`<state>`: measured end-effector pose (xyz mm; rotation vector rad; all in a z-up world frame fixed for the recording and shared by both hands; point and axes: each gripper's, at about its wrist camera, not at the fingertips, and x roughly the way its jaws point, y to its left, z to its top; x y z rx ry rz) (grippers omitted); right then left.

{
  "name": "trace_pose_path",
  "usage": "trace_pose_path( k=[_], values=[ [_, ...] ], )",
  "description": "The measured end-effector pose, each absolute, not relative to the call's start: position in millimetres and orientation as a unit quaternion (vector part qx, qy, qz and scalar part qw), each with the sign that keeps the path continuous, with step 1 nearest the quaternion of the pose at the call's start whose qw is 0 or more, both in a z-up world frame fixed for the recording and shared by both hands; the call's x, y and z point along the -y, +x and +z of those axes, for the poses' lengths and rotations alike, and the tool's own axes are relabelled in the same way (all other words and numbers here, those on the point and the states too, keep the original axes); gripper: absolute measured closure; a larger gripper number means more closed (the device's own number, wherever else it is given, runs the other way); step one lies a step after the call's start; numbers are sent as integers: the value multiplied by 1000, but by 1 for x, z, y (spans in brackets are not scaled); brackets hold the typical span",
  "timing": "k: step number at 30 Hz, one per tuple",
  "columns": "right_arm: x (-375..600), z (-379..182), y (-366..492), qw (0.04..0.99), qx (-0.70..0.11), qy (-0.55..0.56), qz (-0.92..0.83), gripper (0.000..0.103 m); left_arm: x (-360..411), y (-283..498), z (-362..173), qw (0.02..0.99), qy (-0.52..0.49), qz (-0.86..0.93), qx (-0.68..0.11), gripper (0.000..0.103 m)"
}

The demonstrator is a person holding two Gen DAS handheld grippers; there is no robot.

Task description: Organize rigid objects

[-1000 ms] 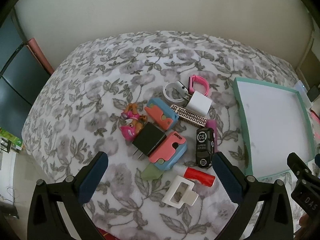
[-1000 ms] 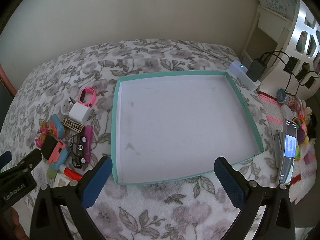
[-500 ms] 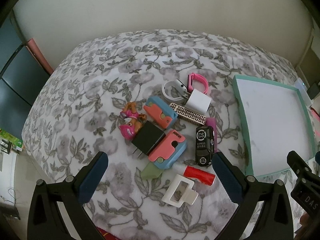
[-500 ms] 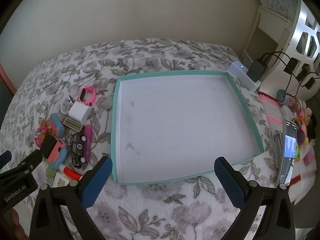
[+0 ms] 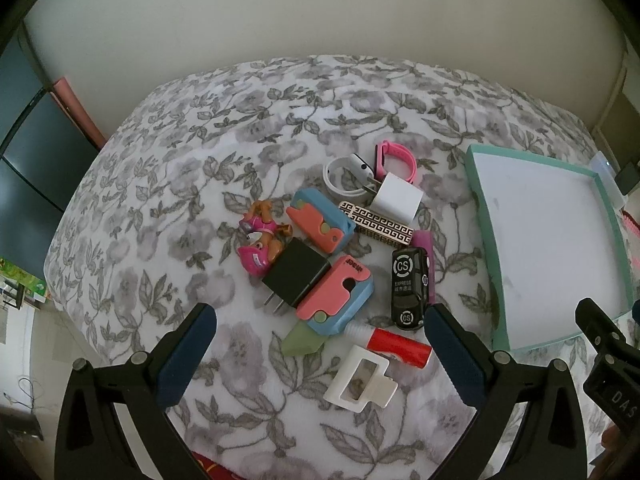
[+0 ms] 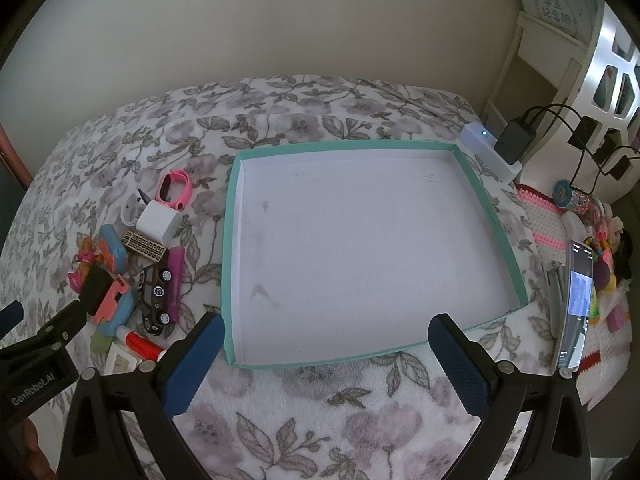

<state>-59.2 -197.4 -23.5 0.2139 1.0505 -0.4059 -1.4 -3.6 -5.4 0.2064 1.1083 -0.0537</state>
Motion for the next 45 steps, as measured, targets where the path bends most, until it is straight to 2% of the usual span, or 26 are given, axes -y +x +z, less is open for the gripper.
trace_pose_path(
  k=[33, 45],
  values=[
    [184, -25, -53, 845, -498, 79, -179, 0, -6, 3, -4, 845, 81, -22, -528, 0],
    [145, -28, -36, 858, -492, 111, -97, 0, -69, 21, -3, 843, 37, 42, -535, 0]
  ],
)
